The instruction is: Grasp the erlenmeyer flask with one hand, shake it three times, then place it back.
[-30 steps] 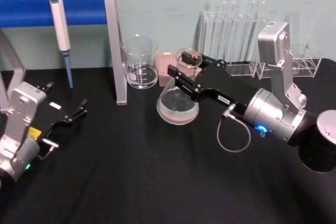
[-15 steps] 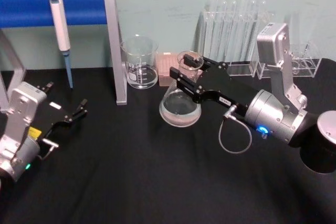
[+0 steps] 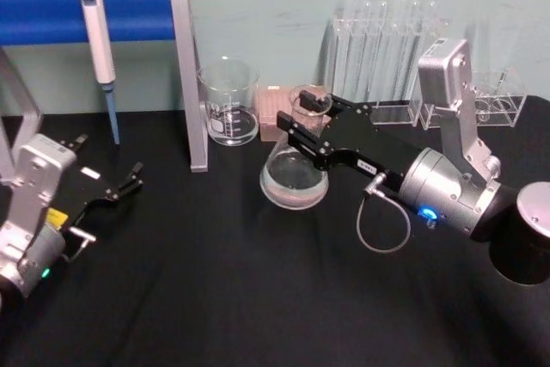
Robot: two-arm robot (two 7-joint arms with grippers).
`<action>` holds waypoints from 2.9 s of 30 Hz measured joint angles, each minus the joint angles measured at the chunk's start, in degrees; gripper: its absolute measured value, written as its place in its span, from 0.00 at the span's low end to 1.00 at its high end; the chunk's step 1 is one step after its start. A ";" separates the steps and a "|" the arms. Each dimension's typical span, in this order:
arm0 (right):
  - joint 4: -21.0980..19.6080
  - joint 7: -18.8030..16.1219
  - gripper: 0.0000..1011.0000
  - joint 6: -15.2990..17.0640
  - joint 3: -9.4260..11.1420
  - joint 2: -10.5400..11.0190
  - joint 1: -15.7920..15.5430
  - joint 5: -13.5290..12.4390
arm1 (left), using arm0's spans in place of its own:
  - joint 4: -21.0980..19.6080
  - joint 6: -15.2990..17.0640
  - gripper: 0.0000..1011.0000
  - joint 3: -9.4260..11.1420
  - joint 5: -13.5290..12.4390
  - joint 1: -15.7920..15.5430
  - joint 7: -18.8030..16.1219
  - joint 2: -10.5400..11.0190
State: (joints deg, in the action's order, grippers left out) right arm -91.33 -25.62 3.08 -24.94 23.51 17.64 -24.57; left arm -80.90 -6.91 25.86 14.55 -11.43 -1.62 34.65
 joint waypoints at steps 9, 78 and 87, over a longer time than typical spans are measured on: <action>0.34 -0.71 0.44 0.00 -0.61 -0.24 0.36 -0.04 | 0.00 0.00 0.99 0.00 0.00 0.00 0.00 0.00; 1.29 -2.77 0.44 -3.16 -6.49 1.16 2.87 -3.20 | 0.00 0.00 0.99 0.00 0.00 0.00 0.00 0.00; 1.43 2.47 0.44 -3.45 -2.95 0.44 1.29 -1.10 | 0.00 0.00 0.99 0.00 0.00 0.00 0.00 0.00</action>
State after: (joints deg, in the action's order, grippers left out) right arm -89.89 -23.15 -0.36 -27.89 23.95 18.93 -25.67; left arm -80.90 -6.91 25.86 14.55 -11.44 -1.62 34.64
